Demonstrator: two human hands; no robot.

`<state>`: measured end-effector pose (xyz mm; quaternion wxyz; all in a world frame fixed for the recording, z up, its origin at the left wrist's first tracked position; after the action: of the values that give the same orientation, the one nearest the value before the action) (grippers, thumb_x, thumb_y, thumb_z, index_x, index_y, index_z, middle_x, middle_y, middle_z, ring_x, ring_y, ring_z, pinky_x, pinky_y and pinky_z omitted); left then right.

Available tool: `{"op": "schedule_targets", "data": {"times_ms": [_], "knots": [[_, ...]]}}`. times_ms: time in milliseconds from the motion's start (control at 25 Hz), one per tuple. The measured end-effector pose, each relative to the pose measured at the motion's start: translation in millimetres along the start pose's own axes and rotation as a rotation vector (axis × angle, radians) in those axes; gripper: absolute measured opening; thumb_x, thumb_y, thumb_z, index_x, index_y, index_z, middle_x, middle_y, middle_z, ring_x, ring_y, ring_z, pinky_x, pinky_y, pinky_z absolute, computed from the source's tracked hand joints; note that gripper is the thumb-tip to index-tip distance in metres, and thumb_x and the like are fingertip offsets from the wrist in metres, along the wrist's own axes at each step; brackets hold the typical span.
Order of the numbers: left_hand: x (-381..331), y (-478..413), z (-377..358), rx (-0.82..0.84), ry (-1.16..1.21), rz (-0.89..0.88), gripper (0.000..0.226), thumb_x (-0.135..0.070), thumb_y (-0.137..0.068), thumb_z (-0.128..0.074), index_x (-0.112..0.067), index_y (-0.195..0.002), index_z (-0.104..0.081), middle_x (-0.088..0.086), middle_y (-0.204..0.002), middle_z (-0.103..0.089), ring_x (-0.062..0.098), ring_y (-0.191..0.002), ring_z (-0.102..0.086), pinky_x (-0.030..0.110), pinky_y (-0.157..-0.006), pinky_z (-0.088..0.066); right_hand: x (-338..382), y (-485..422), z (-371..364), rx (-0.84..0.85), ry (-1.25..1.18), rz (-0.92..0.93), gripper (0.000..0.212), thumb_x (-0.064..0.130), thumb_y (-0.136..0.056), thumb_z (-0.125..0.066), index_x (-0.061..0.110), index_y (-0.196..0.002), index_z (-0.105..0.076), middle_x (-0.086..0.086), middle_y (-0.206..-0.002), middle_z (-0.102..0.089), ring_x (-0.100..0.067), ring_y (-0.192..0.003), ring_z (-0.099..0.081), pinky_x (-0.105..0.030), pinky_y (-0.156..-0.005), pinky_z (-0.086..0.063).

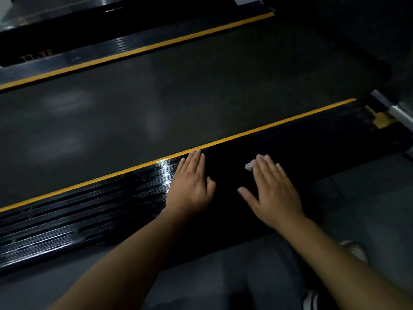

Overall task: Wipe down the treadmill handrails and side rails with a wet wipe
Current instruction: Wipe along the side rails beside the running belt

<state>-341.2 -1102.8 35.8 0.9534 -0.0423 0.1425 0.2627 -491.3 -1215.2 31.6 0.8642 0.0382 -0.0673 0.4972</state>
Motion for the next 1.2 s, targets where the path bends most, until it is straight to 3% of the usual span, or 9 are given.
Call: {"op": "schedule_targets", "data": {"times_ms": [120,280,400,480,600,760,880,1040,1200], "knots": [[-0.6,0.8,0.9,-0.028,-0.01,-0.003,0.073,-0.043,-0.099,-0.029,-0.004,-0.16,-0.026,0.012,-0.17,-0.018,0.019,-0.159,-0.009,0.037,-0.13,-0.006,20.9,17.4,-7.5,-0.045,0.046,0.107,0.089,0.069,-0.101,-0.02,0.001,-0.157,-0.034,-0.016,-0.165,-0.03,-0.029,-0.156,-0.022,-0.046,-0.125,-0.017],[2.4,0.9,-1.5,-0.023,0.0,0.003,0.072,-0.042,-0.1,-0.031,-0.005,-0.161,-0.025,0.011,-0.171,-0.017,0.018,-0.159,-0.007,0.038,-0.13,-0.007,-11.6,23.7,4.7,-0.151,-0.043,-0.057,0.08,0.059,-0.102,-0.031,0.0,-0.154,-0.039,-0.018,-0.163,-0.036,-0.032,-0.154,-0.027,-0.049,-0.125,-0.023],[2.5,1.8,-2.1,-0.027,-0.008,-0.002,0.073,-0.043,-0.099,-0.029,-0.005,-0.161,-0.026,0.011,-0.17,-0.019,0.019,-0.159,-0.008,0.041,-0.13,-0.009,24.2,44.5,-12.1,-0.13,0.044,0.114,0.082,0.059,-0.1,-0.037,-0.002,-0.155,-0.037,-0.019,-0.164,-0.031,-0.033,-0.155,-0.024,-0.049,-0.124,-0.024],[-1.0,0.8,-3.3,-0.015,-0.023,-0.028,0.073,-0.044,-0.099,-0.027,-0.007,-0.161,-0.025,0.009,-0.171,-0.017,0.019,-0.159,-0.006,0.041,-0.13,-0.009,12.4,43.7,-8.6,-0.142,0.081,0.107,0.076,0.054,-0.1,-0.038,0.001,-0.155,-0.038,-0.016,-0.164,-0.033,-0.03,-0.155,-0.026,-0.048,-0.124,-0.022],[-5.6,-0.2,-4.1,0.015,-0.097,-0.095,0.075,-0.046,-0.097,-0.021,-0.009,-0.162,-0.023,0.007,-0.171,-0.014,0.019,-0.159,-0.005,0.04,-0.13,-0.007,-11.2,41.9,-1.3,-0.143,0.062,-0.061,0.078,0.048,-0.097,-0.041,-0.001,-0.157,-0.033,-0.017,-0.165,-0.028,-0.033,-0.155,-0.025,-0.047,-0.125,-0.017],[-40.3,-16.7,-4.1,0.058,-0.189,-0.197,0.08,-0.05,-0.094,-0.016,-0.01,-0.163,-0.018,0.008,-0.172,-0.011,0.019,-0.159,-0.004,0.04,-0.13,-0.008,1.0,45.7,-11.3,-0.068,0.177,0.065,0.081,0.051,-0.094,-0.039,-0.001,-0.156,-0.036,-0.019,-0.165,-0.029,-0.033,-0.154,-0.026,-0.048,-0.123,-0.019],[-81.3,-39.6,-12.3,0.033,-0.146,-0.212,0.081,-0.05,-0.093,-0.015,-0.008,-0.163,-0.019,0.009,-0.171,-0.012,0.021,-0.159,-0.006,0.039,-0.129,-0.009,-43.9,38.1,3.8,-0.055,0.132,-0.098,0.08,0.051,-0.095,-0.037,0.0,-0.156,-0.036,-0.018,-0.165,-0.03,-0.033,-0.154,-0.026,-0.048,-0.124,-0.018],[-93.5,-49.0,-26.3,-0.003,-0.134,-0.167,0.079,-0.049,-0.095,-0.019,-0.003,-0.16,-0.028,0.014,-0.169,-0.02,0.024,-0.158,-0.011,0.041,-0.129,-0.008,-30.5,35.8,-3.0,-0.049,0.187,0.077,0.083,0.057,-0.095,-0.036,-0.001,-0.154,-0.037,-0.02,-0.163,-0.033,-0.033,-0.154,-0.028,-0.046,-0.123,-0.018],[-91.2,-50.6,-30.1,-0.025,-0.132,-0.143,0.078,-0.048,-0.096,-0.023,-0.001,-0.159,-0.029,0.015,-0.169,-0.022,0.026,-0.158,-0.012,0.044,-0.129,-0.012,-59.0,22.3,4.1,-0.014,0.132,0.001,0.085,0.063,-0.099,-0.026,0.001,-0.159,-0.03,-0.017,-0.167,-0.025,-0.03,-0.157,-0.018,-0.047,-0.127,-0.017]]}}
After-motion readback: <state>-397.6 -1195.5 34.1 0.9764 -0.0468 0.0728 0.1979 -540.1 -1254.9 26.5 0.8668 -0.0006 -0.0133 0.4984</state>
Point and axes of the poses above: each hand's wrist, its own y-axis away from the middle knuckle, its own z-axis out of the back of the hand, x = y × z, the point moved 10 cm from there along -y, towards the middle knuckle
